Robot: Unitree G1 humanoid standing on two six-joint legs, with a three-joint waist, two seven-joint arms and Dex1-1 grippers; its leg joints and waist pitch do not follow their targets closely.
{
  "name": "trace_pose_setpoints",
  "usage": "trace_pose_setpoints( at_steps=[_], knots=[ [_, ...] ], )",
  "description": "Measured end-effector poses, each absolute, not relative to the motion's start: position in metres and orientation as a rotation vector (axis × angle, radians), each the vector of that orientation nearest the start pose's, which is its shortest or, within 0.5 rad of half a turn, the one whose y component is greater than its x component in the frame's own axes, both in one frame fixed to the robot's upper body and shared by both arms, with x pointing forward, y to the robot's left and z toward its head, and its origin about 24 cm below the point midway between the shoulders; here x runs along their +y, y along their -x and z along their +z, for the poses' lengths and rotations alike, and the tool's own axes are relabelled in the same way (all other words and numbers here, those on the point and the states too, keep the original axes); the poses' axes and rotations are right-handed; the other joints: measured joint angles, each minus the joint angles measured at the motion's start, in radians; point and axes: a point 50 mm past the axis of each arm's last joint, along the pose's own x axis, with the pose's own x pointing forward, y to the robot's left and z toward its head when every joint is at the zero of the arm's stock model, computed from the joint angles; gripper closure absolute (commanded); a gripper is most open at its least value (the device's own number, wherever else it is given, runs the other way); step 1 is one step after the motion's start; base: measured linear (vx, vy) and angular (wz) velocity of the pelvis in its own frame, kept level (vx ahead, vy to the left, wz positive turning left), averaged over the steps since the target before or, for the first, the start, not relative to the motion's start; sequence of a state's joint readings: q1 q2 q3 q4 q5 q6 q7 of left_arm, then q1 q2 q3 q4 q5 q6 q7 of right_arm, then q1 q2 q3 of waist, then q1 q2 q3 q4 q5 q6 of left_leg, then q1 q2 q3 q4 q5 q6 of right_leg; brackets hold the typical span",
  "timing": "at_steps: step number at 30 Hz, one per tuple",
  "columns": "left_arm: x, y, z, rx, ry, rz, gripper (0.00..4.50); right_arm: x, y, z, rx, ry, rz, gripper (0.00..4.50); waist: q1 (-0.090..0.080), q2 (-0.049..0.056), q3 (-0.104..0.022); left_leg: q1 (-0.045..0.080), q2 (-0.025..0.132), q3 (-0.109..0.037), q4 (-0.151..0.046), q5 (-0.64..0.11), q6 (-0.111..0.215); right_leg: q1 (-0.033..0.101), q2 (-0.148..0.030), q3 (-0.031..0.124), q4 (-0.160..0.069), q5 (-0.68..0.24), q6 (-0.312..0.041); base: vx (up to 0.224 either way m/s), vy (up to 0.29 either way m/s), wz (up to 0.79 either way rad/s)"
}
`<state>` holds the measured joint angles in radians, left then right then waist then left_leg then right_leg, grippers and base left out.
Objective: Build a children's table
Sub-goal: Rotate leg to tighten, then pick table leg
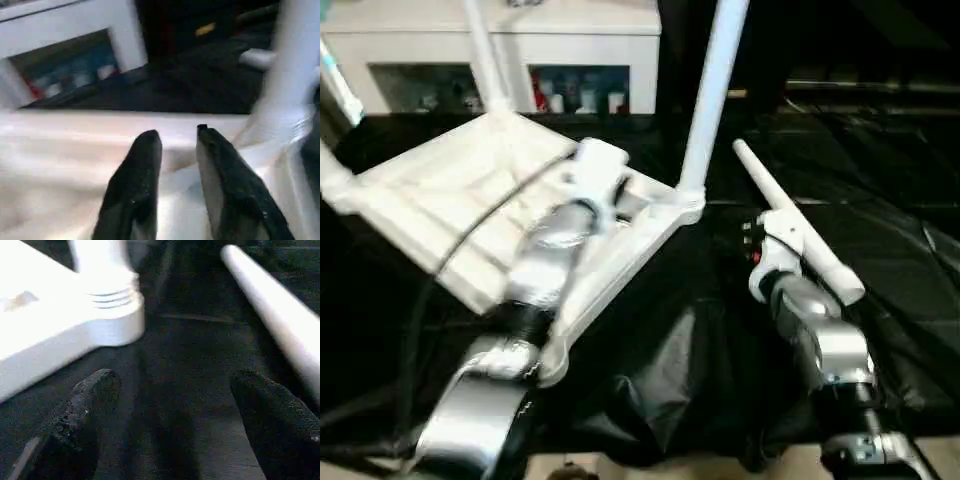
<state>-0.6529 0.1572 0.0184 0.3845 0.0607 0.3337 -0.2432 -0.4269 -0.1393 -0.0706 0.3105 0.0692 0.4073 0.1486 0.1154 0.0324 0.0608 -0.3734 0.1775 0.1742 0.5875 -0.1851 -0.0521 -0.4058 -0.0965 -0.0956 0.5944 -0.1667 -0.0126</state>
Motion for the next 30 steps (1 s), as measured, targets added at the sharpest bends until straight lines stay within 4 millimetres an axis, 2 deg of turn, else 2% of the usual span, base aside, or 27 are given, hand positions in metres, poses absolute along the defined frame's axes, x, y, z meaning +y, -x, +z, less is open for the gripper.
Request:
trace_pose_setpoints(
  at_steps=[3, 6, 7, 9, 11, 13, 15, 16, 18, 19, 20, 23, 24, 27, 30],
  knots=[
    [0.184, -0.343, 0.118, 0.111, -0.292, -0.137, 2.59, -0.172, -0.328, 0.059, 0.304, 0.062, 0.134, 0.59, -0.010, 0.001, 0.001, 0.000, 0.003, 0.000, -0.001, 0.000, -0.001, -0.001, 0.003, 0.000, 0.001, -0.001, -0.001, 0.000, 0.000, 0.00],
    [0.225, -0.321, 0.117, 0.129, -0.357, 0.026, 2.47, -0.186, -0.328, 0.063, 0.310, 0.091, 0.114, 0.59, -0.009, 0.000, 0.001, 0.001, 0.004, 0.000, -0.001, 0.001, -0.002, 0.000, 0.004, -0.001, 0.001, -0.002, 0.000, 0.000, 0.000, 0.00],
    [0.239, -0.312, 0.115, 0.144, -0.372, 0.079, 2.26, -0.188, -0.328, 0.064, 0.311, 0.099, 0.116, 0.59, -0.008, 0.000, 0.001, 0.000, 0.004, 0.000, -0.001, 0.001, -0.002, 0.000, 0.004, -0.001, 0.001, -0.002, 0.000, 0.000, 0.000, 0.00],
    [0.252, -0.302, 0.110, 0.181, -0.385, 0.132, 2.09, -0.190, -0.328, 0.064, 0.314, 0.108, 0.114, 0.42, -0.005, -0.001, 0.001, 0.000, 0.004, 0.000, 0.000, 0.001, -0.002, 0.000, 0.004, -0.001, 0.001, -0.001, -0.001, 0.000, 0.000, 0.00],
    [0.267, -0.280, 0.103, 0.232, -0.421, 0.177, 2.02, -0.185, -0.331, 0.066, 0.321, 0.110, 0.134, 0.25, -0.005, -0.001, 0.001, 0.000, 0.004, 0.000, 0.001, 0.001, -0.003, 0.000, 0.004, 0.000, 0.000, -0.001, -0.001, 0.000, 0.000, 0.00],
    [0.283, -0.257, 0.094, 0.315, -0.455, 0.224, 1.72, -0.191, -0.332, 0.068, 0.327, 0.123, 0.130, 0.05, -0.006, -0.003, 0.001, 0.000, 0.004, 0.000, 0.001, 0.001, -0.003, -0.001, 0.004, 0.001, 0.000, -0.001, -0.001, 0.000, 0.000, 0.00],
    [0.303, -0.231, 0.084, 0.445, -0.484, 0.290, 1.72, -0.202, -0.333, 0.071, 0.341, 0.146, 0.111, 0.05, -0.005, -0.006, 0.002, 0.000, 0.004, 0.000, 0.001, 0.001, -0.003, -0.001, 0.004, 0.000, 0.000, -0.001, -0.001, 0.000, 0.000, 0.00],
    [0.310, -0.222, 0.082, 0.503, -0.490, 0.310, 1.51, -0.209, -0.335, 0.073, 0.346, 0.150, 0.096, 0.00, 0.000, -0.007, 0.002, 0.000, 0.004, 0.000, 0.001, 0.001, -0.002, 0.000, 0.004, 0.000, 0.001, -0.002, 0.001, 0.000, 0.000, 0.00],
    [0.312, -0.214, 0.083, 0.552, -0.487, 0.303, 1.51, -0.213, -0.339, 0.076, 0.347, 0.156, 0.098, 0.00, 0.006, -0.011, 0.002, 0.001, 0.004, 0.000, 0.000, 0.001, -0.003, 0.001, 0.004, 0.000, 0.001, -0.004, 0.004, 0.000, 0.000, 0.00],
    [0.309, -0.213, 0.085, 0.569, -0.482, 0.265, 1.32, -0.214, -0.342, 0.079, 0.349, 0.159, 0.100, 0.00, 0.011, -0.011, 0.002, 0.001, 0.004, 0.000, 0.001, 0.001, -0.003, 0.002, 0.004, 0.001, 0.001, -0.004, 0.003, 0.000, 0.000, 0.00],
    [0.305, -0.213, 0.085, 0.582, -0.477, 0.226, 1.32, -0.214, -0.344, 0.080, 0.347, 0.162, 0.106, 0.00, 0.013, -0.012, 0.002, 0.001, 0.004, 0.000, 0.001, 0.001, -0.003, 0.003, 0.004, 0.001, 0.001, -0.003, 0.003, 0.000, 0.000, 0.00],
    [0.282, -0.211, 0.077, 0.630, -0.413, 0.033, 0.95, -0.225, -0.351, 0.083, 0.370, 0.185, 0.104, 0.00, 0.024, -0.013, 0.002, 0.002, 0.002, 0.001, 0.002, 0.001, -0.002, 0.004, 0.004, 0.004, 0.001, -0.003, 0.002, 0.000, 0.000, 0.00],
    [0.276, -0.211, 0.075, 0.644, -0.393, -0.016, 0.95, -0.228, -0.352, 0.083, 0.379, 0.188, 0.103, 0.00, 0.026, -0.014, 0.002, 0.002, 0.002, 0.001, 0.002, 0.001, -0.002, 0.004, 0.004, 0.005, 0.001, -0.002, 0.001, 0.000, 0.000, 0.00],
    [0.260, -0.209, 0.073, 0.684, -0.358, -0.178, 0.61, -0.234, -0.360, 0.087, 0.421, 0.182, 0.142, 0.00, 0.025, -0.014, 0.002, 0.002, 0.002, 0.000, 0.003, 0.001, -0.002, 0.003, 0.004, 0.005, 0.003, -0.002, 0.001, 0.000, 0.000, 0.00],
    [0.245, -0.207, 0.073, 0.719, -0.326, -0.328, 0.49, -0.240, -0.370, 0.092, 0.473, 0.186, 0.154, 0.00, 0.024, -0.010, 0.003, 0.002, 0.002, 0.000, 0.003, 0.001, -0.002, 0.003, 0.004, 0.004, 0.004, 0.000, -0.001, 0.000, 0.000, 0.00]
  ],
)
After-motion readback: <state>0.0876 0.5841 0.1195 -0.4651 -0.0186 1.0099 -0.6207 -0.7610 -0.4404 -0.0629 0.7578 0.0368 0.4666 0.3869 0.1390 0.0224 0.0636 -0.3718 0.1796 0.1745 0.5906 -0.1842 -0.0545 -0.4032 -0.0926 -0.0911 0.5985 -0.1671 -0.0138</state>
